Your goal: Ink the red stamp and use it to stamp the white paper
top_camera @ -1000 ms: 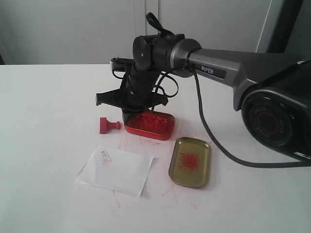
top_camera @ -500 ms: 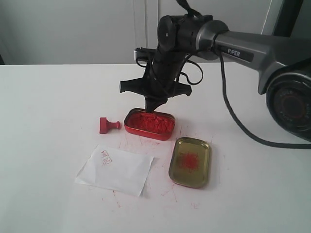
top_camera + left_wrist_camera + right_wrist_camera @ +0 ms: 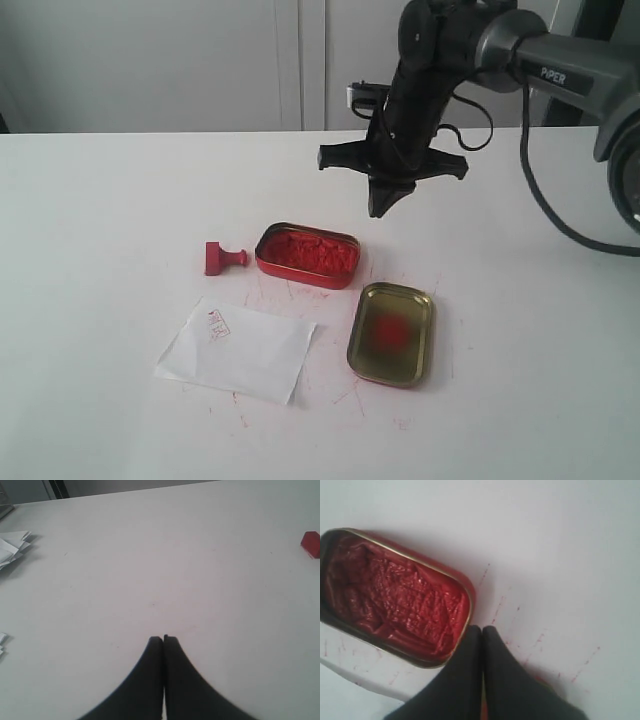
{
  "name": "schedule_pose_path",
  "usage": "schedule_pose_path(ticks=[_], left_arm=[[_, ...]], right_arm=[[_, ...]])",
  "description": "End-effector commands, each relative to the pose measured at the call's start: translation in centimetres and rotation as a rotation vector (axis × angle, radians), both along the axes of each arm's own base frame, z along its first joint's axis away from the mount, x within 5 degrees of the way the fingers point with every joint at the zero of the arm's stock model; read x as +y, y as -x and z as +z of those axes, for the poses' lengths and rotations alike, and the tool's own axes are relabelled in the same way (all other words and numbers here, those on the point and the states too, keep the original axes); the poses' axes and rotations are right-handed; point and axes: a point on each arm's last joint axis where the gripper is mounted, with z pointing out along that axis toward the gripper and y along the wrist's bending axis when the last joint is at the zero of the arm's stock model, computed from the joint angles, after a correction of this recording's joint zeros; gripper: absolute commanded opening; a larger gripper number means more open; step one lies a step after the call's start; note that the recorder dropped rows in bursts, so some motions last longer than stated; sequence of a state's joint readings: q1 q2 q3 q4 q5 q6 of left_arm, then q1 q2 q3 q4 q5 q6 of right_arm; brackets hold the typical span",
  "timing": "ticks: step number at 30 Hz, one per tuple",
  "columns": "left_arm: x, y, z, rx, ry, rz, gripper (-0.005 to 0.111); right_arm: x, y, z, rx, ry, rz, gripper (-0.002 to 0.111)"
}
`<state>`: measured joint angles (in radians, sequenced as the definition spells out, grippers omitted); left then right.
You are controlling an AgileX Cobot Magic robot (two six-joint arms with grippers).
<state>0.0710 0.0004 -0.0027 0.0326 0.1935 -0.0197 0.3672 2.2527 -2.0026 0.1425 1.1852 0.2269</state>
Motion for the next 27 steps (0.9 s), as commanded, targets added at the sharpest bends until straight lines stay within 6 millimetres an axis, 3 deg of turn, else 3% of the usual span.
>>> schedule_pose_path(ticks=[1,7,19,27], left_arm=[[0.0,0.0,0.0,-0.003,0.003,-0.001,0.000],[0.0,0.0,0.0,-0.003,0.003,-0.001,0.000],[0.0,0.0,0.0,-0.003,0.003,-0.001,0.000],[0.0,0.0,0.0,-0.003,0.003,-0.001,0.000]], right_arm=[[-2.4,-0.3,0.9,0.000,0.030,-0.008,0.000],[-4.4,-0.9,1.2,-0.011,0.038,-0.026,0.000],[-7.8,-1.1,3.6,-0.071,0.053,-0.025,0.000],[-11.1,0.5,3.1,-0.006,0.076,-0.065,0.000]])
